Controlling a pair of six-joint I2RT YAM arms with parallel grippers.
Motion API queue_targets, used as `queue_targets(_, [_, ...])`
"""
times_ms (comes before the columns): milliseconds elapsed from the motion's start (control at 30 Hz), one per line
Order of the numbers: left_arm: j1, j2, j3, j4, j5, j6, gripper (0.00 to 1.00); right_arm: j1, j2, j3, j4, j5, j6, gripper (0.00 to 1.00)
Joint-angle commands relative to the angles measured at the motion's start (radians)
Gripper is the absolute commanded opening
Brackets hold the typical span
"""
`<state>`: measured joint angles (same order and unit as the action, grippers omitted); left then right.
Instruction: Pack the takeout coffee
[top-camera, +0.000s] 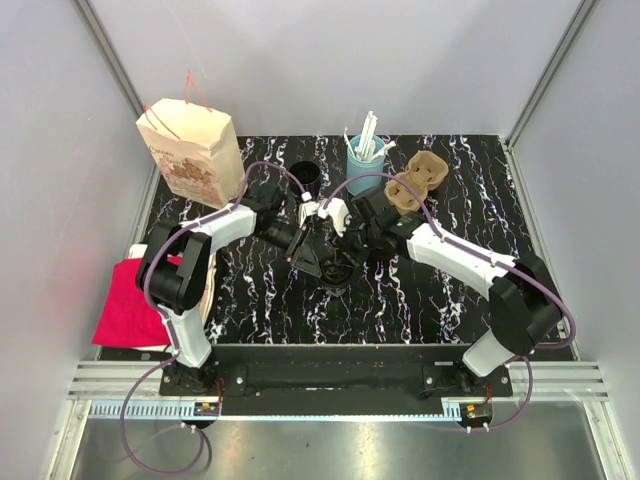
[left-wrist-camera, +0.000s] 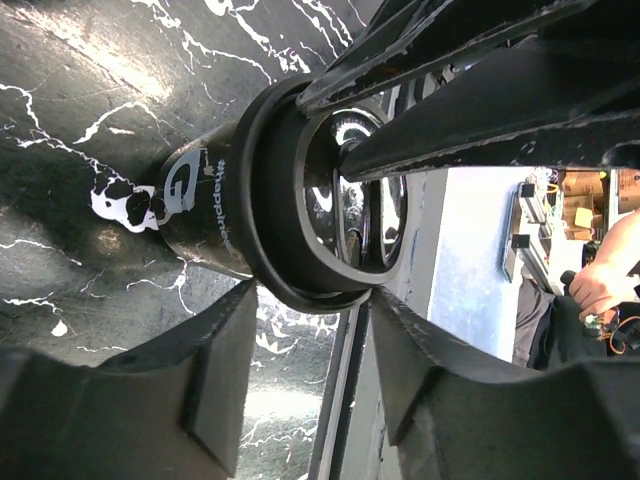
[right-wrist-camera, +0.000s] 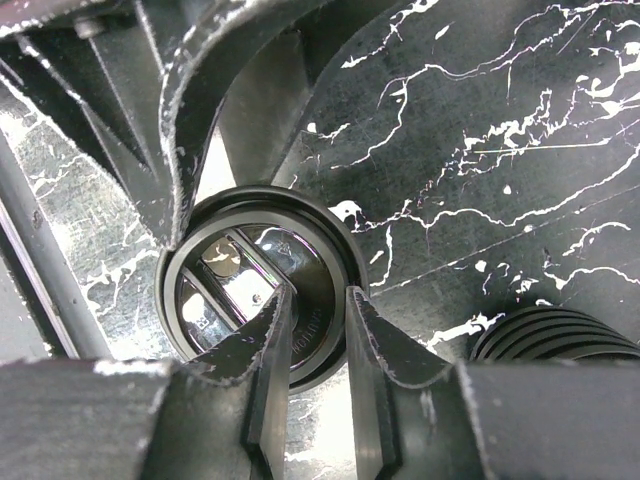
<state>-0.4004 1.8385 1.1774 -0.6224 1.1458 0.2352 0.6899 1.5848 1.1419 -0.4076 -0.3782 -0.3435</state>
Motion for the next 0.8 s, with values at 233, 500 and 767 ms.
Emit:
queue_targets(233, [-0.020, -0.013, -0.010, 0.018, -0.044, 0.019, 0.41, 0.002, -0.031, -0.044, -0.005, -0.001, -0.020, 0.25])
queue_targets(500, [-0.041, 0.016, -0.019, 0.018, -0.118, 0.027, 0.31, 0.026, -0.022, -0.057, -0.011, 0.027, -0.040, 0.24])
queue_targets(767, [-0.080, 0.054, -0.022, 0.016, -0.227, 0.041, 0.27, 0.031, -0.019, -0.070, -0.014, 0.044, -0.055, 0.22])
